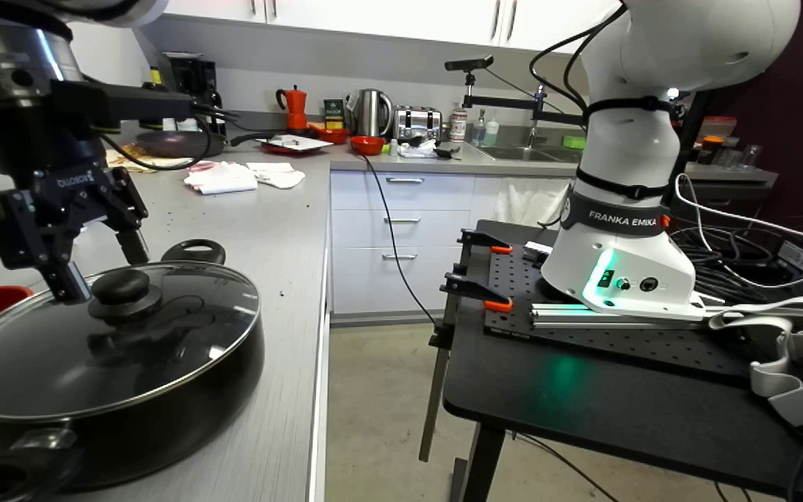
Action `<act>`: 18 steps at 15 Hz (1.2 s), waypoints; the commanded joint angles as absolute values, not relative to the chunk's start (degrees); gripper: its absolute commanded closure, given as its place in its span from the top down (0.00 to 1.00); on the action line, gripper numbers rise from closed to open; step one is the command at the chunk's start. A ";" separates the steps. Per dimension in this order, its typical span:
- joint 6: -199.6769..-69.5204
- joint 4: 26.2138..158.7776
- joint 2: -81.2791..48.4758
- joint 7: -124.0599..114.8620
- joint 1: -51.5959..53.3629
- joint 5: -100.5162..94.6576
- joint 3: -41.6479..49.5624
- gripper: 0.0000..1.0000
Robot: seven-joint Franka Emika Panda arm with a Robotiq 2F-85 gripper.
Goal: Remove the glass lid from the top of the black pot.
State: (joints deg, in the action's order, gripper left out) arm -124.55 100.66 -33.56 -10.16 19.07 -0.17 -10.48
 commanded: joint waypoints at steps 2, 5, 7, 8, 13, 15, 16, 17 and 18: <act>-125.04 101.52 -33.34 -11.96 19.00 0.86 -10.20 1.00; -124.97 101.85 -33.39 -12.51 18.99 0.77 -10.13 1.00; -124.91 101.92 -33.44 -12.78 18.99 0.75 -10.10 0.84; -124.95 101.97 -33.42 -12.89 18.97 0.77 -10.09 0.73; -124.77 101.73 -33.30 -13.10 19.03 1.26 -10.22 0.35; -124.70 101.65 -33.11 -13.42 19.08 1.19 -10.18 0.30; -124.68 101.57 -32.97 -13.61 19.11 1.22 -10.20 0.27; -124.65 101.56 -32.96 -13.73 19.12 1.19 -10.18 0.25; -124.63 101.57 -32.88 -13.73 19.09 1.21 -10.19 0.25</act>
State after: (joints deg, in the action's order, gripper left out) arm -124.50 101.25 -32.95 -13.35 19.05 0.49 -10.47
